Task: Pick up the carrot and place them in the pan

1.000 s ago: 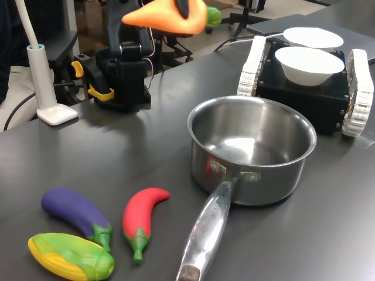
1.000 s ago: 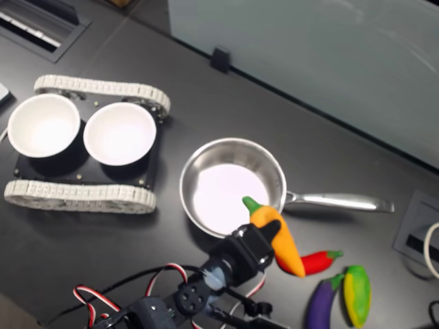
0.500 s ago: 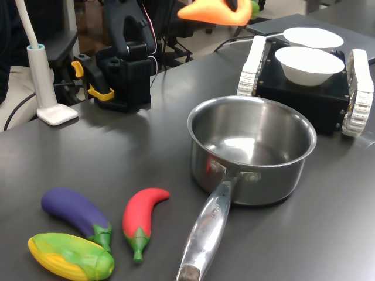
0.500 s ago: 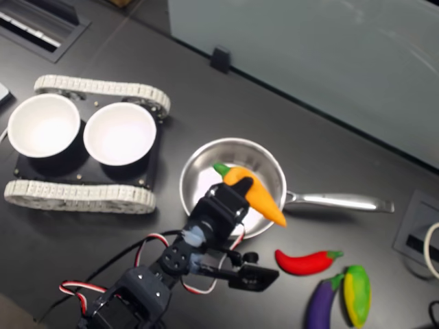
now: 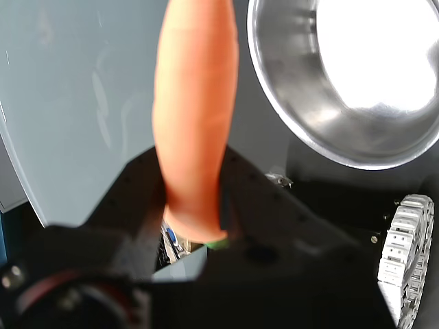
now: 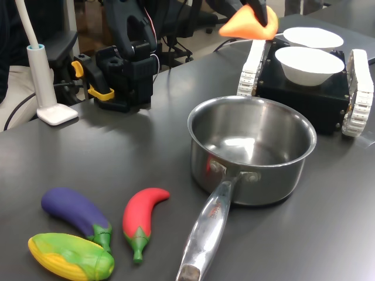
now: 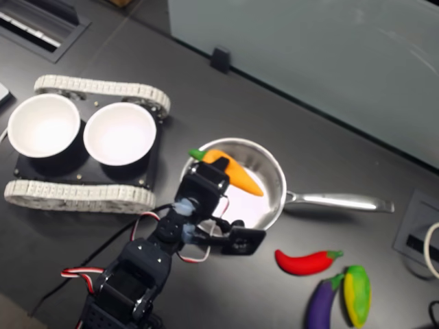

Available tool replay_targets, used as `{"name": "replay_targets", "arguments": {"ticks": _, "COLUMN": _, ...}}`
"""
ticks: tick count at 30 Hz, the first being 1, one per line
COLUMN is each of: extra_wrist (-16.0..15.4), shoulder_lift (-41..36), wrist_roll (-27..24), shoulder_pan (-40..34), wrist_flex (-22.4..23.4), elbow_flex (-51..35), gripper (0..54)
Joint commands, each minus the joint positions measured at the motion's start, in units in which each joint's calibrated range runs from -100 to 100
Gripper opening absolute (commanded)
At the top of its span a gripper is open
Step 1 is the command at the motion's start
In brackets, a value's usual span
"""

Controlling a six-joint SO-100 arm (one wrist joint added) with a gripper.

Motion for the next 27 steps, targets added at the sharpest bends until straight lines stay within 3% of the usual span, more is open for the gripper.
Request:
{"name": "replay_targets", "arguments": {"ticks": 1, "extra_wrist": 0.7, "shoulder_lift": 0.1, "wrist_roll": -0.6, "shoulder_pan": -3.0, "wrist_flex": -5.4, "elbow_flex": 1.8, "gripper": 0.0}}
{"name": "replay_targets", "arguments": {"ticks": 15, "extra_wrist": 0.9, "shoulder_lift": 0.8, "wrist_roll": -1.2, "shoulder_pan": -6.0, "wrist_flex": -9.8, "elbow_flex": 8.9, "gripper": 0.0}}
{"name": "replay_targets", "arguments": {"ticks": 27, "extra_wrist": 1.0, "shoulder_lift": -0.1, "wrist_roll": -1.9, "shoulder_pan": -2.7, "wrist_flex": -14.4, "elbow_flex": 18.8, "gripper": 0.0}}
